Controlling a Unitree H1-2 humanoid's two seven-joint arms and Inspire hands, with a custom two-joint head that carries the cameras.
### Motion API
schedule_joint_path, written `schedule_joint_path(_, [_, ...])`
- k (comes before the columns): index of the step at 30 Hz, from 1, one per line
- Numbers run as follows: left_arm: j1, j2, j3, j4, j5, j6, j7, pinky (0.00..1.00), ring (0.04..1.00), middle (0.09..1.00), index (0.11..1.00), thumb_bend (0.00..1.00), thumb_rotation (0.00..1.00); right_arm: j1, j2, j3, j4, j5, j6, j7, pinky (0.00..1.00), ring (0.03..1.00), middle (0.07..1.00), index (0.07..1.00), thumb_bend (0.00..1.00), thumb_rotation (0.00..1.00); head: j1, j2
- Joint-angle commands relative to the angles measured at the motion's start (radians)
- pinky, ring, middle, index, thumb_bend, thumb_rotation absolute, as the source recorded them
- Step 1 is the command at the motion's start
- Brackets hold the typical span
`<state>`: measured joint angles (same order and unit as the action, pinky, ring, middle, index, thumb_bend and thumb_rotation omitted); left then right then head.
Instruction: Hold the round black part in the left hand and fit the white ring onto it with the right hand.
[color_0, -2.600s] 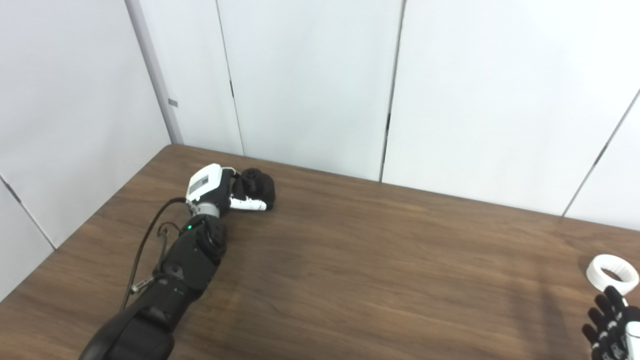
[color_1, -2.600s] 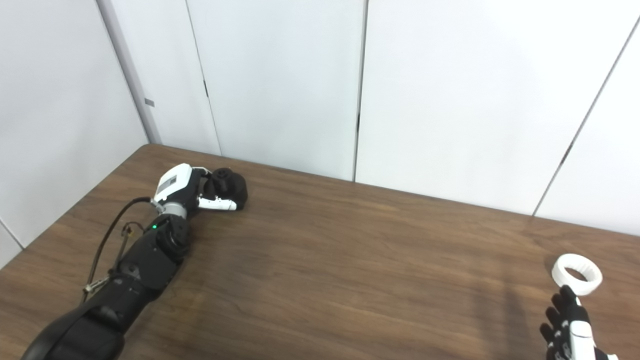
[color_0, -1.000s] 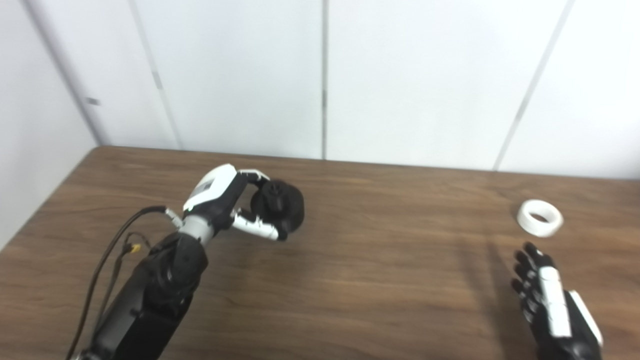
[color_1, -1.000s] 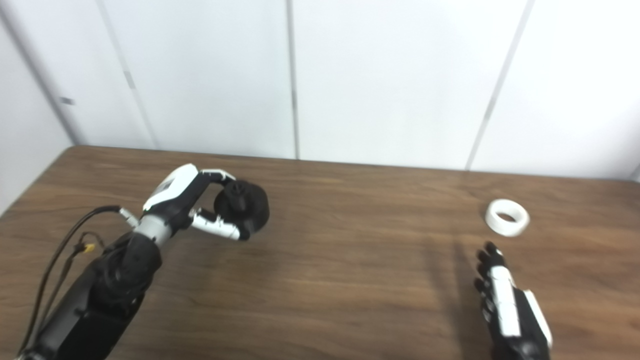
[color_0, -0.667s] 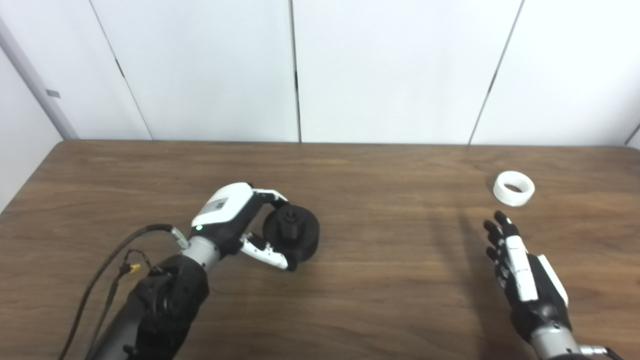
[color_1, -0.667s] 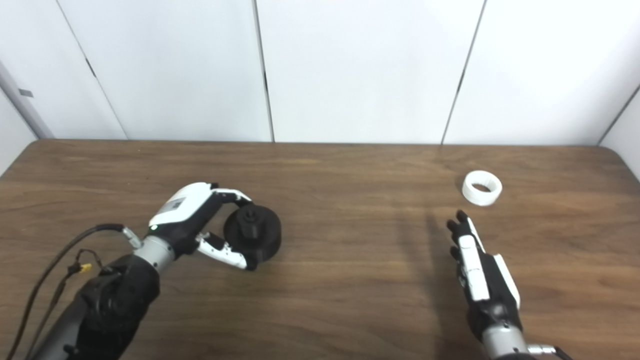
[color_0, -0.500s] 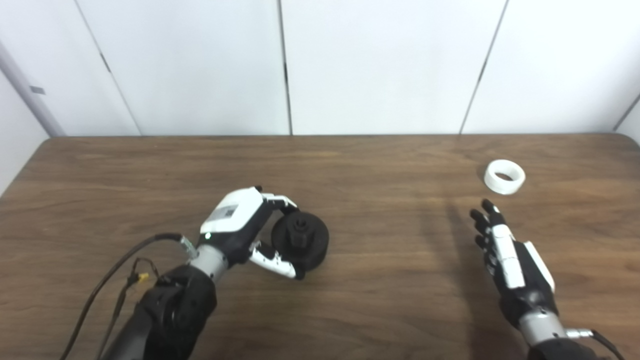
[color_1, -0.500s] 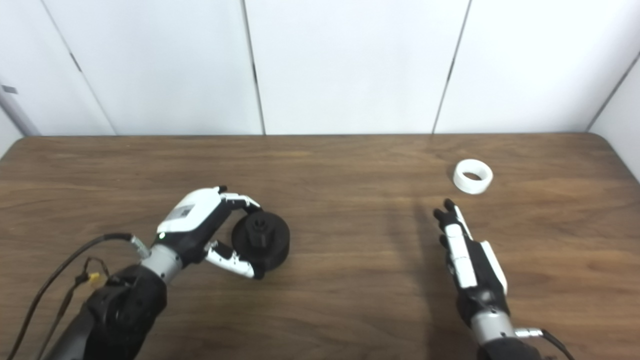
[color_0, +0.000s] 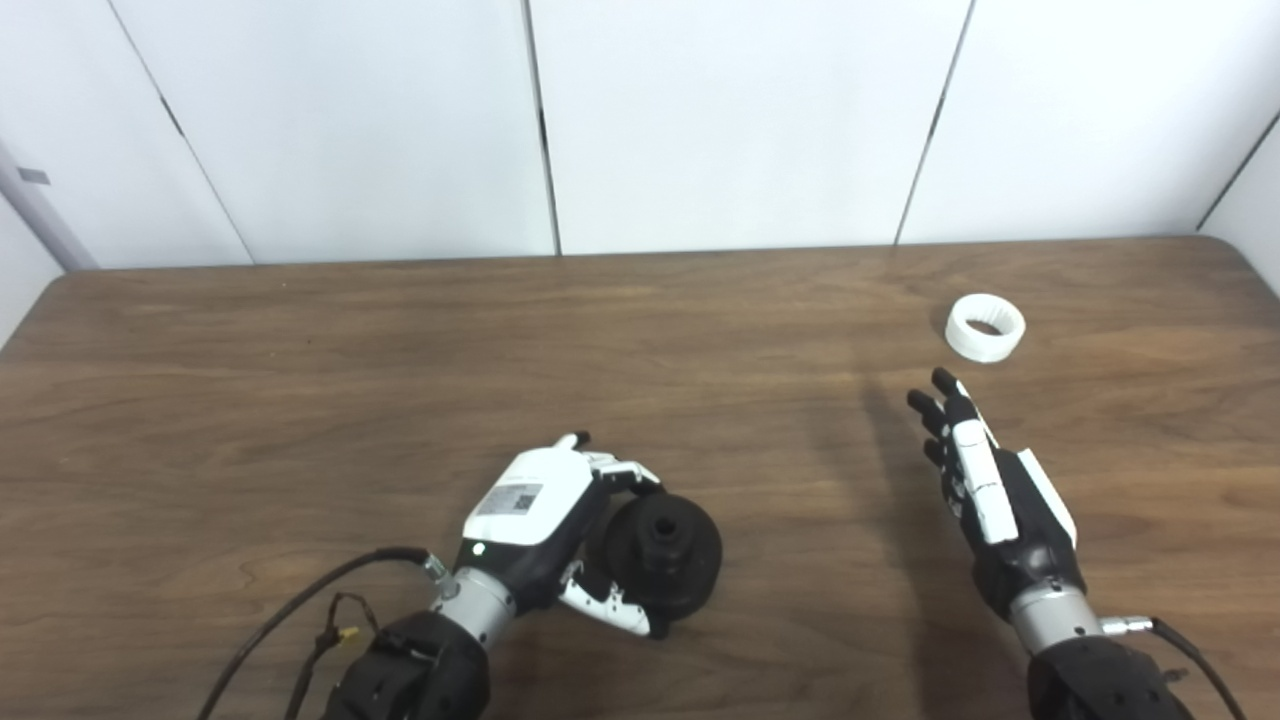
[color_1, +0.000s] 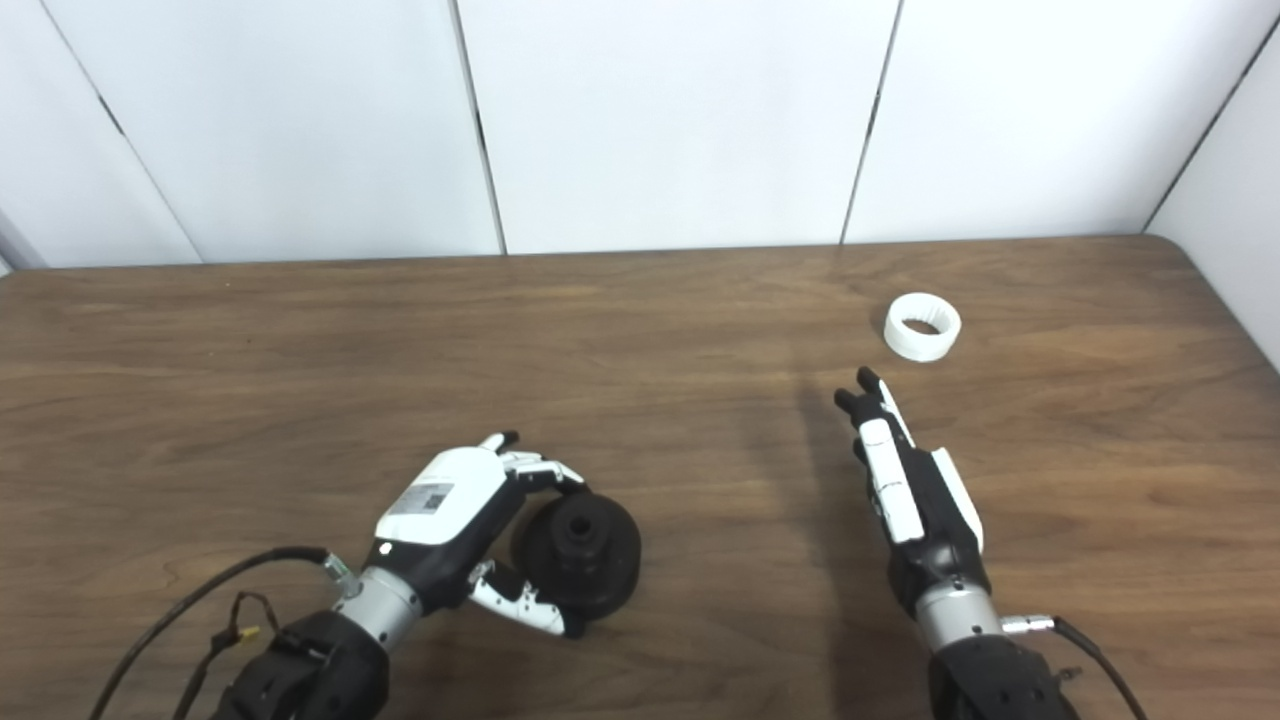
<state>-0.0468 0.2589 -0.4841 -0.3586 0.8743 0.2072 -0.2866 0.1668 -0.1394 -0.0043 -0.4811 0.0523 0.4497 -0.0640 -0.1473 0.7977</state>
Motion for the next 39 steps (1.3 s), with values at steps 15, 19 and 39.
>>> schedule_joint_path(15, [0.003, -0.024, 0.044, 0.003, 0.058, -0.032, 0.008, 0.97, 0.861, 0.751, 0.482, 0.52, 0.06, -0.041, 0.041, -0.007, -0.039, 0.001, -0.006, -0.006, 1.00, 0.988, 0.936, 0.989, 0.59, 1.00, -0.007, 0.013])
schedule_joint_path(19, [0.004, -0.025, 0.058, 0.007, 0.043, -0.036, 0.004, 0.98, 0.856, 0.743, 0.482, 0.52, 0.05, -0.042, 0.040, -0.011, -0.031, 0.003, -0.038, -0.006, 1.00, 0.992, 0.943, 0.994, 0.58, 1.00, -0.027, 0.016])
schedule_joint_path(39, [0.003, -0.005, 0.090, 0.017, 0.025, -0.058, -0.023, 0.97, 0.831, 0.733, 0.481, 0.52, 0.05, -0.207, -0.126, -0.147, -0.144, -0.236, 0.020, 0.049, 0.95, 0.928, 0.912, 0.894, 0.78, 0.39, -0.156, 0.002])
